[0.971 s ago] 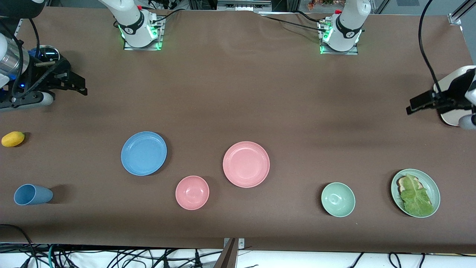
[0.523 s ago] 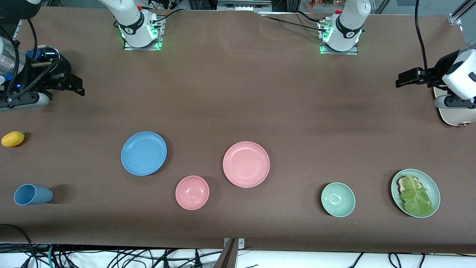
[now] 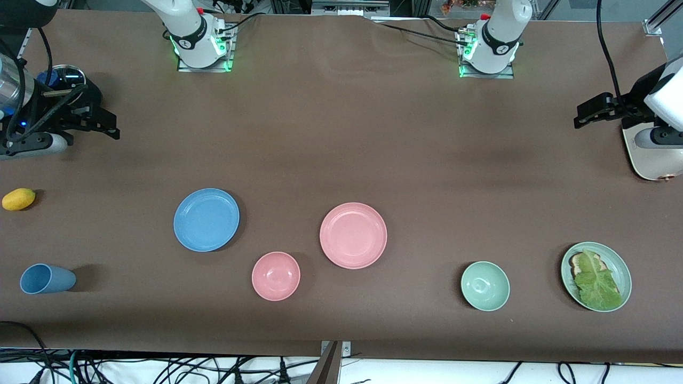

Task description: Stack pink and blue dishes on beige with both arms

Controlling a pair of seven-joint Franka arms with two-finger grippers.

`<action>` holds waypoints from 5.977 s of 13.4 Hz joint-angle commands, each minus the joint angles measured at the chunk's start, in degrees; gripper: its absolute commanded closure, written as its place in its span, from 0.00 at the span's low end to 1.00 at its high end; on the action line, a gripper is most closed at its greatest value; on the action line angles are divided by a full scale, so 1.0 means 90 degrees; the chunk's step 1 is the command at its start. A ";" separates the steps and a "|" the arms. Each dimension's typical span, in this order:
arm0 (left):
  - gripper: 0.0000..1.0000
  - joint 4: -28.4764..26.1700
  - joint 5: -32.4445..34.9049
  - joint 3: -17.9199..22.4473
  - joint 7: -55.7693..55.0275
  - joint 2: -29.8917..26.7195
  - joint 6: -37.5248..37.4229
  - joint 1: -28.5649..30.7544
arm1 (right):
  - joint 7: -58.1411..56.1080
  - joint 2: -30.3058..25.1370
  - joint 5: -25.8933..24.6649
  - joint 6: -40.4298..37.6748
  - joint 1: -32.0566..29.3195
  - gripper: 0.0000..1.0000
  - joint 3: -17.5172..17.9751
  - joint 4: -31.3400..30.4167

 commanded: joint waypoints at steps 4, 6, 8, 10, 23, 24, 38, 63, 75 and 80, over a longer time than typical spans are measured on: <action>0.00 -0.0838 0.0128 -0.0043 0.0135 -0.0564 0.0424 0.0041 | -0.0012 0.0274 -0.0116 -0.0015 0.0012 0.00 0.0041 0.0218; 0.00 -0.0771 0.0108 -0.0072 0.0106 -0.0506 0.0404 0.0031 | -0.0031 0.0391 -0.0176 0.0014 -0.0017 0.00 0.0041 0.0218; 0.00 -0.0751 0.0021 -0.0053 0.0116 -0.0457 0.0404 0.0031 | -0.0041 0.0828 -0.0215 -0.0044 0.0002 0.00 0.0041 0.0227; 0.00 -0.0712 0.0021 -0.0062 0.0125 -0.0447 0.0414 0.0011 | -0.0041 0.1142 -0.0419 0.0111 -0.0037 0.00 0.0031 0.0218; 0.00 -0.0614 -0.0175 -0.0004 0.0126 -0.0262 0.0424 0.0099 | -0.0080 0.1778 -0.0313 0.4873 -0.0183 0.06 0.0060 -0.3178; 0.00 -0.0614 -0.0194 -0.0004 0.0126 -0.0242 0.0424 0.0148 | -0.0080 0.1807 -0.0313 0.5226 -0.0202 0.08 0.0060 -0.3374; 0.00 -0.0487 -0.0429 -0.0023 0.0106 -0.0135 0.0433 0.0324 | -0.0090 0.3224 0.0010 0.5600 -0.0388 0.32 0.0060 -0.2028; 0.00 -0.0477 -0.0419 -0.0023 0.0106 -0.0135 0.0433 0.0314 | -0.0022 0.2423 0.0254 0.3424 -0.0106 1.00 0.0734 -0.0828; 0.00 -0.0477 -0.0419 -0.0033 0.0106 -0.0135 0.0433 0.0314 | 0.5306 0.3895 0.0410 0.4554 0.2638 1.00 0.0666 0.0684; 0.00 -0.0477 -0.0429 -0.0033 0.0106 -0.0135 0.0433 0.0314 | 0.6189 0.4532 0.0400 0.5161 0.2990 1.00 0.0666 0.1116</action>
